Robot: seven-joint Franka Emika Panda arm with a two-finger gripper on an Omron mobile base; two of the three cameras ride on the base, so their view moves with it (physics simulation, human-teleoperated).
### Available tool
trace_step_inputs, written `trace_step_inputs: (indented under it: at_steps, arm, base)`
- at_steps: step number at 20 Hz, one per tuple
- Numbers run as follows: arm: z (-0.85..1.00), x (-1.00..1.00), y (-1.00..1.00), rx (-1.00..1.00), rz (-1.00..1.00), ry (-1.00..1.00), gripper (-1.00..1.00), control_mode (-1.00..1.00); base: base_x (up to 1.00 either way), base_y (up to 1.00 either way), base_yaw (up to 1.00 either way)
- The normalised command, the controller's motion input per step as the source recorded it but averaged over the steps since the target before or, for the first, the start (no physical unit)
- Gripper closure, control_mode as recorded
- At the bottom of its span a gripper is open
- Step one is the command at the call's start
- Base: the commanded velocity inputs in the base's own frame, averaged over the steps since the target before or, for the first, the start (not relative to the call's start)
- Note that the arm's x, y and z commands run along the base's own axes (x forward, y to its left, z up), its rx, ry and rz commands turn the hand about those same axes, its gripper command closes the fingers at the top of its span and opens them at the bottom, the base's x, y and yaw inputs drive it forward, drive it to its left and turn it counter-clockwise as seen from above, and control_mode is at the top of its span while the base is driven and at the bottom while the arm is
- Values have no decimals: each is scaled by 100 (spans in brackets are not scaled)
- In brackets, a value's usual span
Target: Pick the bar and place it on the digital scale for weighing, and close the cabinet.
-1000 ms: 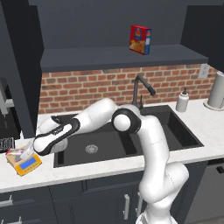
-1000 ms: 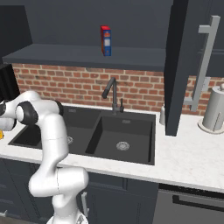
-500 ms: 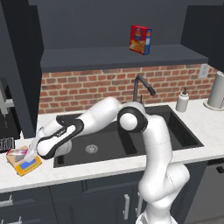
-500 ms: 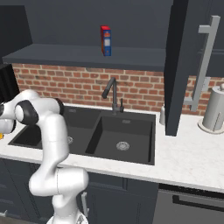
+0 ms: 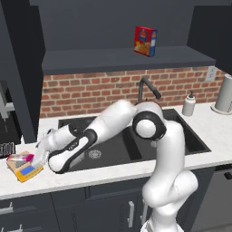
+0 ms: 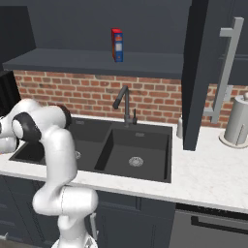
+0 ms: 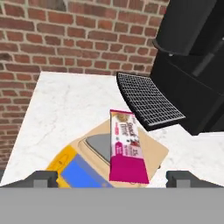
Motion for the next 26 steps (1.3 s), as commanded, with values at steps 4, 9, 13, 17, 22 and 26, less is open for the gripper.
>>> trace_step_inputs:
  at_steps: [4,9,13,17,22,26]
  arm:
    - [100,-40,-32,6,-6,-25,-100,-100]
    - [100,-37,-48,12,-6,-25,-100,-100]
    - [100,-48,-68,14,-13,-27,-100,-100]
    - [100,-54,-71,19,-20,-29,-100,-100]
    - [97,-58,-72,19,-20,-34,-100,-100]
    - [93,-53,-63,10,-20,-39,-100,-100]
  base:
    - [0,0,0]
    - [0,0,0]
    - [0,0,0]
    - [0,0,0]
    - [0,0,0]
    - [0,0,0]
